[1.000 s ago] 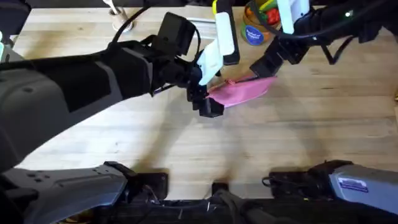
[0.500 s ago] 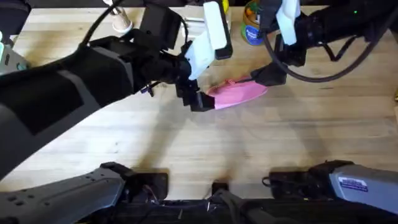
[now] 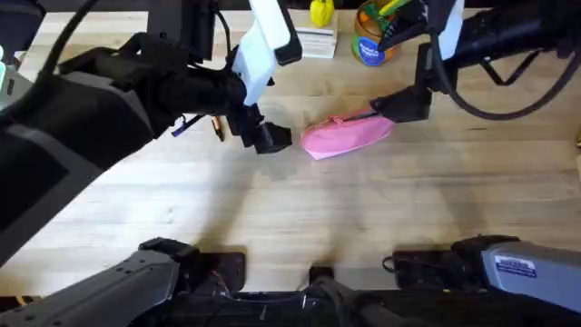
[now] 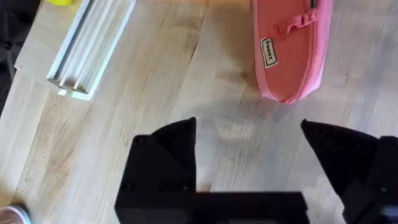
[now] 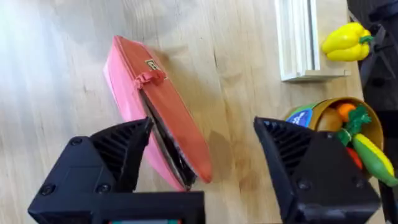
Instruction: Unzip the bag, pick up the pens from the table one at a time and place them inside, then zip the bag closed.
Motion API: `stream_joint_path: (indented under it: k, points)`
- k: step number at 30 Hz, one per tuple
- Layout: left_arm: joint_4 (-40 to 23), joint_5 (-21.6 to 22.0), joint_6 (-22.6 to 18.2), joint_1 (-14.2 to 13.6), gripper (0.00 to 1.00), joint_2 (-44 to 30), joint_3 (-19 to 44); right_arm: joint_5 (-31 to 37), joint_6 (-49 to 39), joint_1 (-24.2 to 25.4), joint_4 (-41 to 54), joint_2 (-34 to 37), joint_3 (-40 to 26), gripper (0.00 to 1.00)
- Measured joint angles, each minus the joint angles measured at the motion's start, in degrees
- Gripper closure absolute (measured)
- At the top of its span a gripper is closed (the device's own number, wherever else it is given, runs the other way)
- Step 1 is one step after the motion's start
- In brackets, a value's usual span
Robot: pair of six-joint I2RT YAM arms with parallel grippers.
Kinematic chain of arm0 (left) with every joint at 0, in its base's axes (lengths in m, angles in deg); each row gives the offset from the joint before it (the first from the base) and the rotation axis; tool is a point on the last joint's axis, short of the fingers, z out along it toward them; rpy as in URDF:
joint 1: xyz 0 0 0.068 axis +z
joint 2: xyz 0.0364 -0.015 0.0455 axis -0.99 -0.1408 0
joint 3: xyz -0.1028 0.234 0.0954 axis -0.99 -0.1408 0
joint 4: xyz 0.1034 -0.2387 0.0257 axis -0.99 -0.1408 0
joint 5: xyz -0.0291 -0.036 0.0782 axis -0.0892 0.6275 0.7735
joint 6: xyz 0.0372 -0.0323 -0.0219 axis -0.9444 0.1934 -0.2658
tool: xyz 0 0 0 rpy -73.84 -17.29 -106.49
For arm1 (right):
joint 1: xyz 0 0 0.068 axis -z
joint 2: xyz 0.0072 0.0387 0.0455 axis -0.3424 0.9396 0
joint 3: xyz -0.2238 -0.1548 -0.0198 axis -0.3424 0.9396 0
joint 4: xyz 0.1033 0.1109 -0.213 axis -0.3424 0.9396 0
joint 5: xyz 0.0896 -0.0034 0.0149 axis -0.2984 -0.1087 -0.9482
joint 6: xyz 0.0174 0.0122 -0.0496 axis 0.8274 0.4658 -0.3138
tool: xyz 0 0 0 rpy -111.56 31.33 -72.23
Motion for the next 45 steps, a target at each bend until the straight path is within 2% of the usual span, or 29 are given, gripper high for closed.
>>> stream_joint_path:
  k: [1,7,8,9,14,19,25,45]
  points:
    - [0.0,0.0,0.0,0.0,0.007,0.0,0.0,0.0,-0.2,0.0,0.0,0.0,0.0,0.009]
    - [0.0,0.0,0.0,0.1,0.007,0.0,0.0,-0.2,-1.4,0.0,1.3,0.0,0.0,0.833]
    - [-0.1,0.0,0.0,0.1,0.007,0.0,0.0,-0.3,-2.3,0.0,2.4,0.0,0.0,0.936]
    - [-0.3,0.0,0.0,0.1,0.007,0.0,0.0,-0.3,-3.9,0.0,3.7,0.0,0.0,0.961]
    - [-1.0,0.0,0.0,0.1,0.007,0.0,0.0,-0.5,-11.3,0.0,7.2,0.7,0.0,0.968]
    - [-1.1,0.0,0.0,0.1,0.007,0.0,0.0,-0.8,-14.4,0.0,7.1,5.6,0.0,0.969]
    - [-1.1,0.0,0.0,0.1,0.007,0.0,0.0,-0.8,-15.6,0.0,7.1,10.1,0.0,0.970]
    - [-1.1,0.0,0.0,0.1,0.007,0.0,0.0,-0.9,-15.8,-0.4,8.6,16.1,0.0,0.970]
